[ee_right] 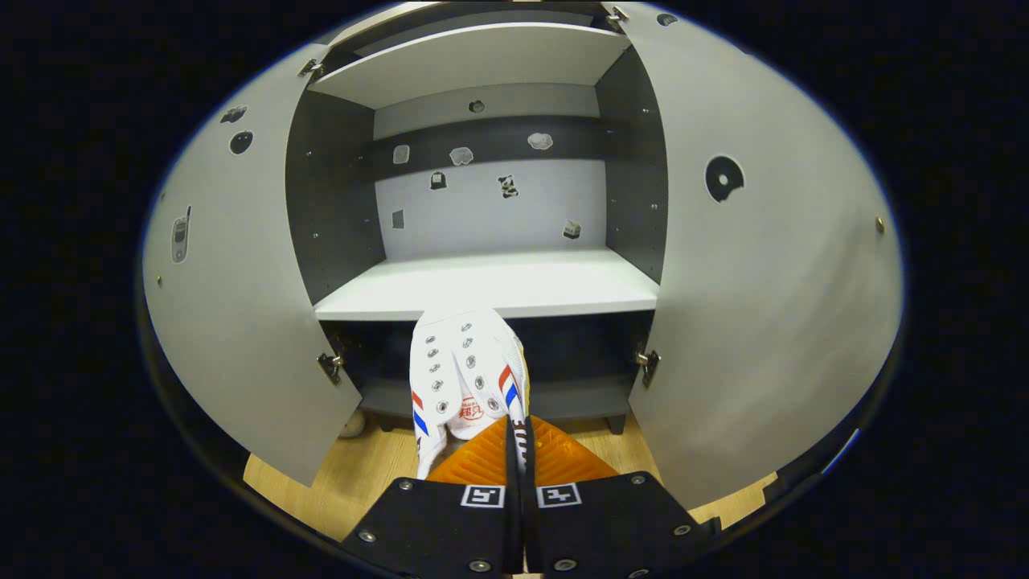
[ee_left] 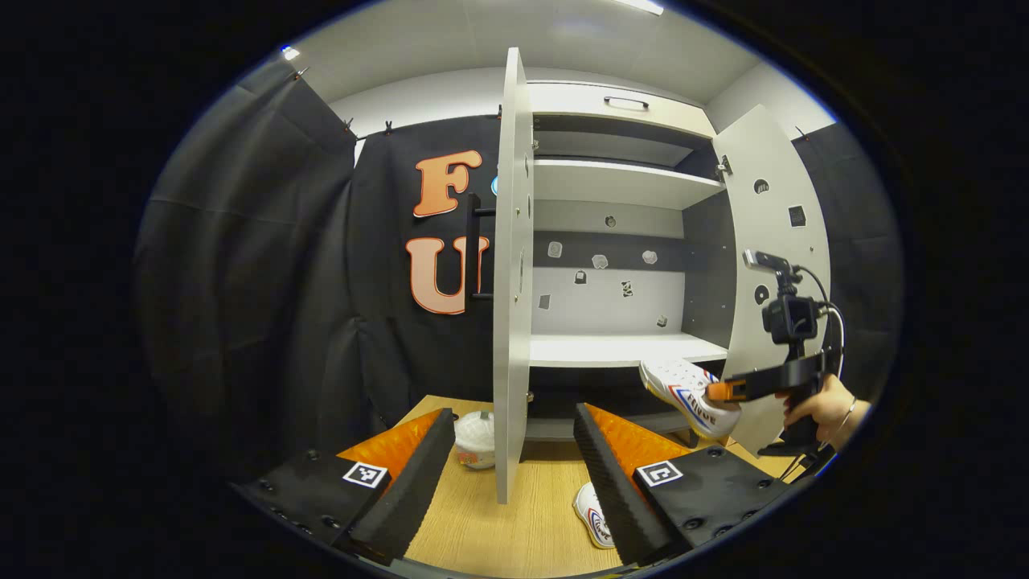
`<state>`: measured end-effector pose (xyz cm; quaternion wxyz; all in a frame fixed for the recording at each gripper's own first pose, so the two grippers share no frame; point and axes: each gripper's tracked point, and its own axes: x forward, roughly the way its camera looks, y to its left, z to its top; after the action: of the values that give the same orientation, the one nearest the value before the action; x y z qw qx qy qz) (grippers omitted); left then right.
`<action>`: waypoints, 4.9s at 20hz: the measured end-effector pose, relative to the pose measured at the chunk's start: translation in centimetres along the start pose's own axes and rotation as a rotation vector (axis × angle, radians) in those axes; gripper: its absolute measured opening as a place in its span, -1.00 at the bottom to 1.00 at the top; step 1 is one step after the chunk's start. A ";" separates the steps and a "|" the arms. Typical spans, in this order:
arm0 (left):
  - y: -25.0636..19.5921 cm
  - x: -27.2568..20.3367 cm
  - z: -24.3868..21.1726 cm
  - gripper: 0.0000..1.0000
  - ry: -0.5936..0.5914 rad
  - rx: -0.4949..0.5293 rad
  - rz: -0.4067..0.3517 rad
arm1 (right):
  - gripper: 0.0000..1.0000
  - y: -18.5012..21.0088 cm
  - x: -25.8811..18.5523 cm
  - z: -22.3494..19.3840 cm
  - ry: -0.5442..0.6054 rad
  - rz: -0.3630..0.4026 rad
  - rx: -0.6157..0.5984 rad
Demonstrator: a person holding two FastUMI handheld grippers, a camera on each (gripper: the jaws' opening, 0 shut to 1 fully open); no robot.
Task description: Grab one shoe with the right hand and put it into the shoe cabinet, grab the other shoe with the left hand and put it into the shoe cabinet; then close the right door with the right hand and the left door with the left hand.
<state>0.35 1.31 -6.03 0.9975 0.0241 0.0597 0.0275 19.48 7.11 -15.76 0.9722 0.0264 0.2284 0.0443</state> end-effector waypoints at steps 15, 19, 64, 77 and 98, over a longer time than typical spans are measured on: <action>1.5 3.8 -1.6 0.93 0.042 -0.008 0.026 | -1.00 -0.2 12.2 13.4 -0.028 -0.039 0.061; 1.6 4.3 -1.6 0.93 0.042 0.004 0.034 | -1.00 -1.1 15.2 13.4 0.009 -0.059 0.100; -11.2 7.4 -26.5 0.94 0.474 -0.030 -0.186 | 0.85 -6.4 -12.9 2.9 -0.307 -0.141 -0.056; -13.7 8.9 -39.4 0.96 0.762 0.039 -0.222 | 0.85 -11.2 -15.5 0.9 -0.289 -0.197 0.002; -14.3 11.0 -37.7 -0.87 0.864 0.082 -0.212 | 0.85 -11.9 -13.8 0.4 -0.309 -0.178 -0.025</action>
<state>7.50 -10.58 -45.49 0.8765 0.0437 0.4743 -0.0697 8.18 -6.13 -10.18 0.9961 0.0004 0.0774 -0.0434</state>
